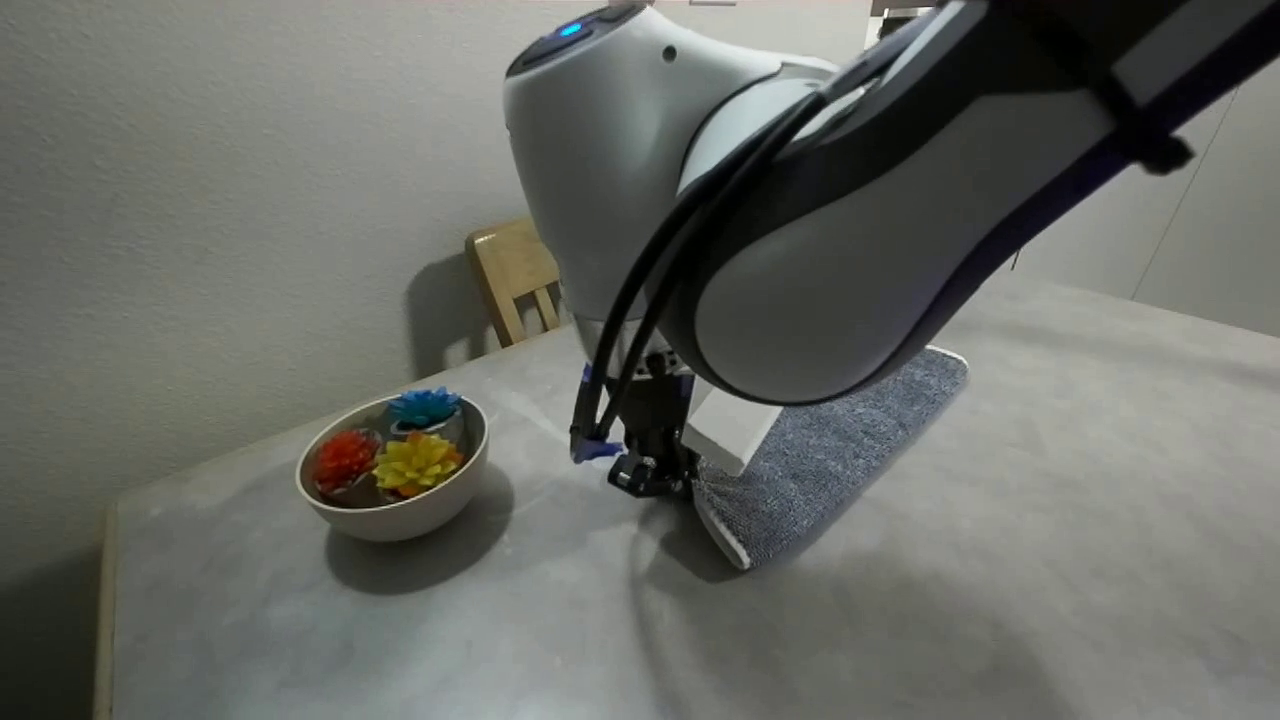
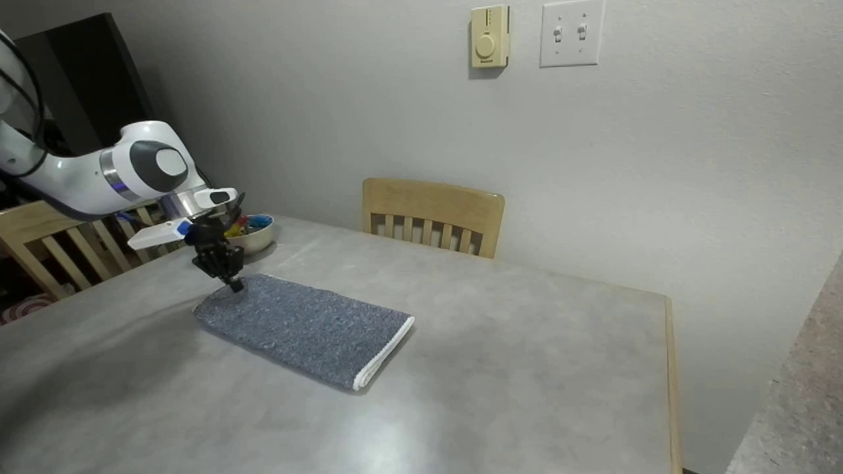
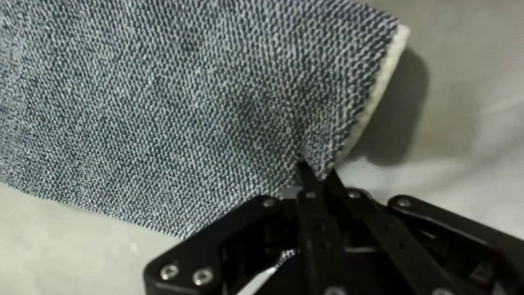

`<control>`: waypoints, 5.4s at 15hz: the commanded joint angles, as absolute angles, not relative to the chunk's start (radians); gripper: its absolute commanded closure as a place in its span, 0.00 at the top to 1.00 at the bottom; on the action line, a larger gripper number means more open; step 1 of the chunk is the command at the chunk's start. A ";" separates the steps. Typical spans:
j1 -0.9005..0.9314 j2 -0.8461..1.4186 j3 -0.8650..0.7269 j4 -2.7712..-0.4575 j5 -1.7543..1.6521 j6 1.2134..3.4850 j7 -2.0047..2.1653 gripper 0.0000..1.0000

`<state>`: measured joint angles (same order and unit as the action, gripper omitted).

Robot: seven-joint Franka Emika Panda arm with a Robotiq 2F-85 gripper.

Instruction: Fold the towel once

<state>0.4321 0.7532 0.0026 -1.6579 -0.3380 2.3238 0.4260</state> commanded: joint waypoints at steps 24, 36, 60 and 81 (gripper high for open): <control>0.093 0.129 0.087 -2.010 -0.221 2.133 -0.420 0.02; -0.094 0.286 -0.031 -1.855 -0.130 1.902 -1.034 0.02; -0.041 0.409 0.015 -1.742 -0.503 1.680 -1.509 0.02; -0.026 0.741 -0.052 -1.381 -0.608 1.563 -1.414 0.02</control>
